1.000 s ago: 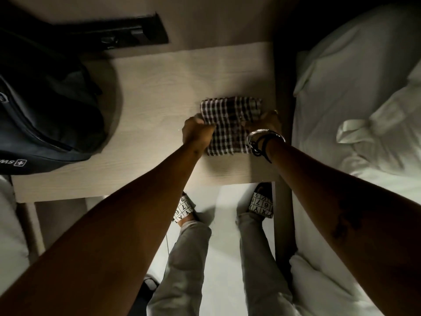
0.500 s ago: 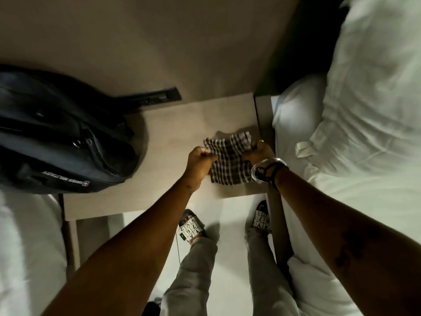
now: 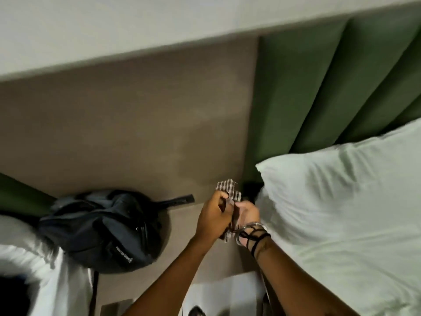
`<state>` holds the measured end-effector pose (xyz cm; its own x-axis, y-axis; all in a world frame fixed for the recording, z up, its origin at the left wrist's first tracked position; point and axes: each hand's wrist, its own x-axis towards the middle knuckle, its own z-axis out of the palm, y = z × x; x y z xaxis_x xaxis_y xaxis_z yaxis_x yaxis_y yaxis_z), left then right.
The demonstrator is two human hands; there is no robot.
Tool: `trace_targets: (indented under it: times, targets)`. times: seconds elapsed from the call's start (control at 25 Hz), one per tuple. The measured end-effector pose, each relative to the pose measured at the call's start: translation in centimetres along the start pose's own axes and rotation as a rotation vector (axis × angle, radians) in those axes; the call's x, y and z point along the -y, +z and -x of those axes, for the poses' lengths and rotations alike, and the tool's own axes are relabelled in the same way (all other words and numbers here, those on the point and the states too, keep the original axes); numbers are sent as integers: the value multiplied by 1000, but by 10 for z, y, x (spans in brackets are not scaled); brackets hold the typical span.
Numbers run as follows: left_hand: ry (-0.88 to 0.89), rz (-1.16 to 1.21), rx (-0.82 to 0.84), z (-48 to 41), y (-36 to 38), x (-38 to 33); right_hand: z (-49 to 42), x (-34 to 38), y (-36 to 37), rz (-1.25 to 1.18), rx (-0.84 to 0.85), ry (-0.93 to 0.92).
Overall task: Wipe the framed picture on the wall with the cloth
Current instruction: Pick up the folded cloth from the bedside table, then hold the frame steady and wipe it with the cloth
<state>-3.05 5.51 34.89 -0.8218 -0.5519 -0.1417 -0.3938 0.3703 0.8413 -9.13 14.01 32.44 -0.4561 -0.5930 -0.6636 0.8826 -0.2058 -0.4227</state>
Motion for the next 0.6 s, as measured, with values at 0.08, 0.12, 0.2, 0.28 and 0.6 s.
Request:
trace_targets:
  times: [0.08, 0.12, 0.2, 0.28, 0.6]
  targets:
    - [27, 47, 4, 5, -21, -29, 26, 19, 19, -115, 69, -88]
    - [49, 90, 2, 7, -32, -39, 35, 29, 27, -175, 135, -106]
    - [123, 132, -14, 11, -55, -61, 52, 49, 44, -213, 191, -136]
    - [204, 132, -36, 15, -79, -81, 69, 72, 62, -200, 205, -174]
    - [569, 39, -196, -3, -175, -185, 128, 149, 118, -209, 258, -395]
